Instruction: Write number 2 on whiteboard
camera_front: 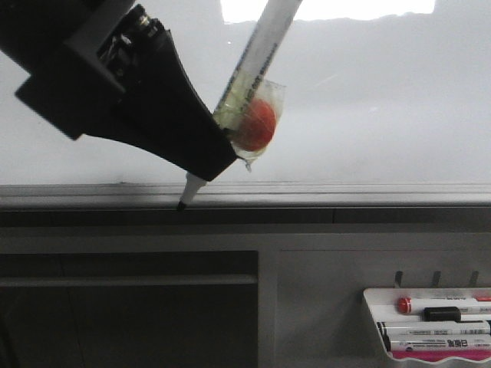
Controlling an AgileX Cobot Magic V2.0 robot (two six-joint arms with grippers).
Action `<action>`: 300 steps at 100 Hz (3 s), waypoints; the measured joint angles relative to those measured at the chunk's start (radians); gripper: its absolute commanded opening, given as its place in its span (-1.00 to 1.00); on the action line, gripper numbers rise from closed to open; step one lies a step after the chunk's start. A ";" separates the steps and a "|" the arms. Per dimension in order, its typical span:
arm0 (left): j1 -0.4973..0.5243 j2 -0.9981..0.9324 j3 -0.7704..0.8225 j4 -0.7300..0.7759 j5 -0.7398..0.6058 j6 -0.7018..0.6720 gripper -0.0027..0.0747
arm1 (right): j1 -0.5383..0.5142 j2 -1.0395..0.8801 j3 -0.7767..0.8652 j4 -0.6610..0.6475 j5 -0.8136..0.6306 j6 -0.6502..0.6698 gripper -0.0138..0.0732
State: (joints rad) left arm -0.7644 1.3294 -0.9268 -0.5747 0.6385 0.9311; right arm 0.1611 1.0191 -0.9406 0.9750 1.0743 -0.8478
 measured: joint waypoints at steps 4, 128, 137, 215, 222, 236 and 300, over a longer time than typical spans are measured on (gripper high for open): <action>-0.008 0.000 0.000 0.007 -0.002 -0.004 -0.98 | 0.008 0.039 -0.028 0.000 0.032 -0.001 0.39; -0.016 0.000 -0.038 0.064 0.001 -0.056 -0.94 | 0.243 0.374 -0.182 -0.091 -0.030 -0.049 -0.83; -0.016 0.000 -0.043 0.066 0.003 -0.056 -0.70 | 0.243 0.374 -0.182 -0.091 -0.035 -0.051 -0.83; 0.339 -0.326 -0.019 -0.300 -0.135 0.007 -0.23 | 0.249 -0.019 0.134 -0.074 -0.599 -0.049 -0.81; 0.341 -0.377 0.035 -0.329 -0.210 0.013 -0.48 | 0.249 -0.053 0.166 -0.074 -0.671 -0.054 -0.81; 0.341 -0.467 0.142 -0.380 -0.338 0.015 -0.91 | 0.249 -0.063 0.176 -0.065 -0.757 -0.079 -0.81; 0.341 -0.533 0.231 -0.403 -0.400 0.016 -0.98 | 0.272 0.222 0.002 -0.041 -0.853 -0.098 -0.81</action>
State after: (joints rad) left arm -0.4230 0.7960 -0.6958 -0.9775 0.2381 0.9470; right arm 0.4329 1.2415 -0.9390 0.9338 0.2216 -0.9453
